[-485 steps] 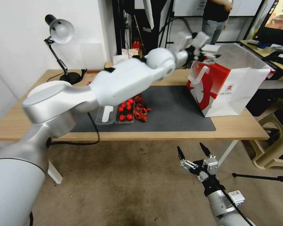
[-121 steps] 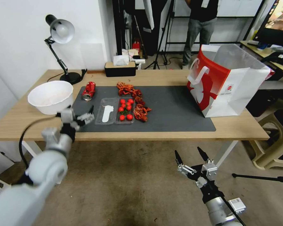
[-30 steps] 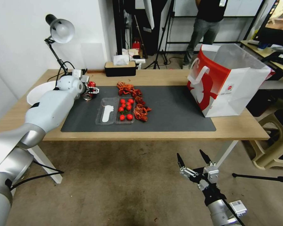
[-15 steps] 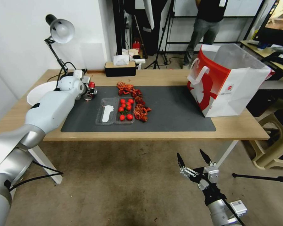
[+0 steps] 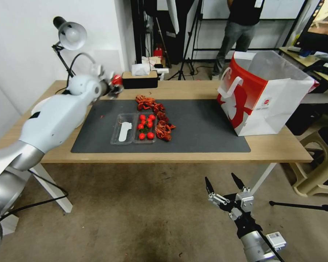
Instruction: Pick up the trash from the table and place it into the takeout bag.
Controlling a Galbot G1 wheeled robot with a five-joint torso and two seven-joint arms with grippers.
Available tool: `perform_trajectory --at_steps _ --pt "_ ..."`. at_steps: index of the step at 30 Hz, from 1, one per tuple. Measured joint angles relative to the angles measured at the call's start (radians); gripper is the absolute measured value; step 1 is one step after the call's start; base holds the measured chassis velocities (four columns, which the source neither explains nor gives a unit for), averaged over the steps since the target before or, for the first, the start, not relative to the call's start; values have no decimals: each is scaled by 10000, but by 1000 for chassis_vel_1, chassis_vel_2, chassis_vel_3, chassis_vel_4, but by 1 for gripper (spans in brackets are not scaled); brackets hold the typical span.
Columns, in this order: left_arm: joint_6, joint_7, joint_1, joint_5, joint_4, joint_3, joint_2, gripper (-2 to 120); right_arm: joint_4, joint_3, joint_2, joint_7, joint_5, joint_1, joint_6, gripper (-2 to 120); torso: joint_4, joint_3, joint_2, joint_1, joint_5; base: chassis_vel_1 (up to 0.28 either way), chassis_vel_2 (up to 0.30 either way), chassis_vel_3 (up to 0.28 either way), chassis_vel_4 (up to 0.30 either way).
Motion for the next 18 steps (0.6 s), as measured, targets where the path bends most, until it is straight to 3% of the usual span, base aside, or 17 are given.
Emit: perform_trajectory --at_steps 3,4,7,8,11,12,15,16,18 --pt "-58 -170 -834 -509 -604 698 -873 46 40 8 12 14 -19 -22 -23 100 1 1 0 1 -1 0 0 0 0" --pt "-58 -170 -834 -509 -604 698 -873 46 40 8 12 14 -19 -22 -23 100 1 1 0 1 -1 0 0 0 0" --pt "-169 -376 -1706 -1031 -452 1116 -1883 46 58 58 31 20 -25 -44 -25 100 -6 0 0 0 4 0 0 0 0" --pt "-169 -376 -1706 -1031 -452 1116 -1883 46 58 58 31 20 -25 -44 -25 100 -6 0 0 0 4 0 0 0 0" --pt "-244 -334 -2622 -1132 434 1421 -3088 46 51 101 75 22 -34 -53 -21 100 3 1 0 1 -2 0 0 0 0" --pt "-244 -334 -2622 -1132 434 1421 -3088 46 51 101 75 22 -34 -53 -21 100 3 1 0 1 -2 0 0 0 0" --pt "-367 57 -3341 -1076 1581 1614 -4538 46 -17 80 187 19 -78 -7 -13 100 3 2 -1 1 0 0 0 0 0" --pt "-367 57 -3341 -1076 1581 1614 -4538 46 -17 80 187 19 -78 -7 -13 100 3 2 -1 1 0 0 0 0 0" --pt "-484 198 -3570 -1124 2015 1731 -5149 46 -37 69 230 19 -95 9 -13 100 -4 0 0 0 3 0 0 0 0"
